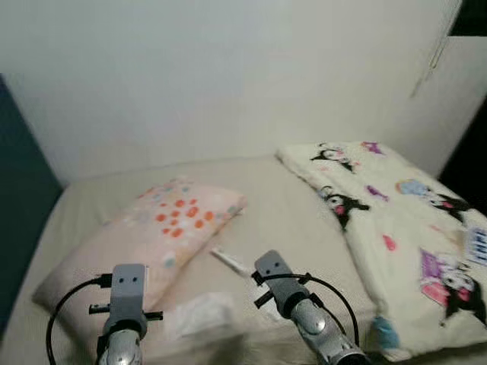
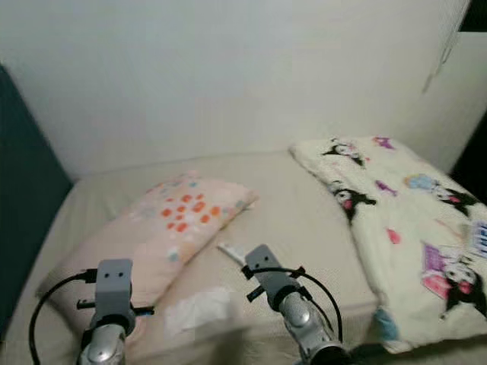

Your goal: Clean up the room

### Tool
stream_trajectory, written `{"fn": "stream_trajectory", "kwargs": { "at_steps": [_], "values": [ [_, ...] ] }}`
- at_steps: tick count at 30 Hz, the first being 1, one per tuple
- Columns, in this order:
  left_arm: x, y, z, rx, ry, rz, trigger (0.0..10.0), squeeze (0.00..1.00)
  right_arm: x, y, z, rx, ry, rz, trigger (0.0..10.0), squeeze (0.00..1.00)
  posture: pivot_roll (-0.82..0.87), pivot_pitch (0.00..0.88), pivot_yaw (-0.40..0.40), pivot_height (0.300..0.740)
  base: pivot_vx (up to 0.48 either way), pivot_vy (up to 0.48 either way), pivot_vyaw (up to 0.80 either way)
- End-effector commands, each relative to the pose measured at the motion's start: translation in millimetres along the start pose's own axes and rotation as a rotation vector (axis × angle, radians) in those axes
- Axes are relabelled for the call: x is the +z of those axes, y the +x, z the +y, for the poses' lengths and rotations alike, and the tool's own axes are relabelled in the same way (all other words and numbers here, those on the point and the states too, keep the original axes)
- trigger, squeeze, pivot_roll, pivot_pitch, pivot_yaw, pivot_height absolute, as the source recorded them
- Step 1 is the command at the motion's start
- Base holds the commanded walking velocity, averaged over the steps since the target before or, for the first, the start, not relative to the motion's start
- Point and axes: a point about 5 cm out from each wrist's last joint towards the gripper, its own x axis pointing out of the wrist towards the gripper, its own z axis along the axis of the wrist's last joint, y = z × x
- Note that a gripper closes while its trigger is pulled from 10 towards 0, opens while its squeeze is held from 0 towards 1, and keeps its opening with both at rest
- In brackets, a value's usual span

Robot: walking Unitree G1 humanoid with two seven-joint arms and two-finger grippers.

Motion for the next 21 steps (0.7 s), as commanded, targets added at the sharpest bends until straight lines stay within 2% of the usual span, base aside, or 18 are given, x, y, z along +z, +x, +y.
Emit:
{"fn": "stream_trajectory", "kwargs": {
  "at_steps": [1,14,17,21],
  "values": [
    [-0.3,-0.3,2.5,0.014,0.007,0.008,10.0,0.00,2.3,1.0,-0.6,-0.007,0.012,-0.010,10.0,0.00,0.01,0.000,-0.029,0.740,0.000,-0.480,0.00],
    [1.1,-2.6,-0.6,0.017,0.004,-0.001,10.0,0.00,2.5,1.2,-0.7,-0.009,0.015,-0.009,10.0,0.00,0.01,0.000,-0.029,0.740,0.000,-0.480,0.00],
    [0.8,-3.1,-3.6,0.004,0.008,0.001,10.0,0.00,2.3,1.1,-0.8,-0.010,0.016,-0.008,10.0,0.00,0.01,0.000,-0.026,0.740,0.000,0.000,0.00],
    [0.4,-3.6,-6.7,-0.011,0.023,0.005,10.0,0.00,2.0,1.0,-1.0,-0.012,0.017,-0.007,10.0,0.00,0.01,0.000,-0.025,0.740,0.000,-0.480,0.00]
  ]
}}
